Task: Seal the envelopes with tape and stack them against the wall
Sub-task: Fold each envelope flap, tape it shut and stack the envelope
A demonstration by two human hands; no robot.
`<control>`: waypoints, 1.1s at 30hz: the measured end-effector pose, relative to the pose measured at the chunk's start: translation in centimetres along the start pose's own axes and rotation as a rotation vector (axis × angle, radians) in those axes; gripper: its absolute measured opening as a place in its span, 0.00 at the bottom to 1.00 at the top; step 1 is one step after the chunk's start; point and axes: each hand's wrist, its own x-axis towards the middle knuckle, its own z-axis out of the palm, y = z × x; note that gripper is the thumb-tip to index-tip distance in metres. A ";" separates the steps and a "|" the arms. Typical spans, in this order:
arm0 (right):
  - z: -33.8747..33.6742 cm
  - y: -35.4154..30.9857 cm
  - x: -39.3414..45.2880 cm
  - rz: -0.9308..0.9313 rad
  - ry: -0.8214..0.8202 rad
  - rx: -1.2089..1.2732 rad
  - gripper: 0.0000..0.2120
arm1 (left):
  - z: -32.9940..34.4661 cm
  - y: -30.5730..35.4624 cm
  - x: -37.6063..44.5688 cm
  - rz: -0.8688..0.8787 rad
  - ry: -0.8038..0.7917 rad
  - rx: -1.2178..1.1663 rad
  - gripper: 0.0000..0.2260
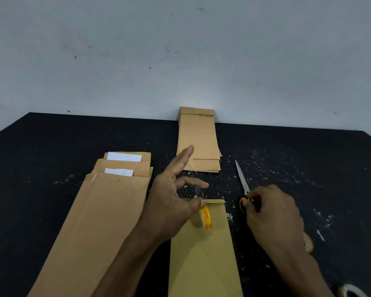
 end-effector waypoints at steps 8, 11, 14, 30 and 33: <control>-2.2 -1.3 0.1 0.087 -0.156 -0.203 0.14 | -0.6 0.0 -0.1 0.014 -0.057 0.025 0.44; -2.5 -1.4 -0.3 0.059 -0.237 -0.292 0.11 | -0.8 -0.1 0.0 0.025 -0.059 0.034 0.45; -1.9 0.0 0.1 -0.005 -0.242 -0.098 0.01 | -1.0 -0.2 0.0 0.034 -0.073 0.040 0.45; -3.5 0.3 -0.3 -0.272 -0.669 1.109 0.25 | -6.7 6.8 1.4 0.100 -0.195 0.263 0.44; -3.7 0.2 -0.4 -0.284 -0.785 1.099 0.23 | -7.4 7.1 1.2 0.039 -0.302 0.259 0.43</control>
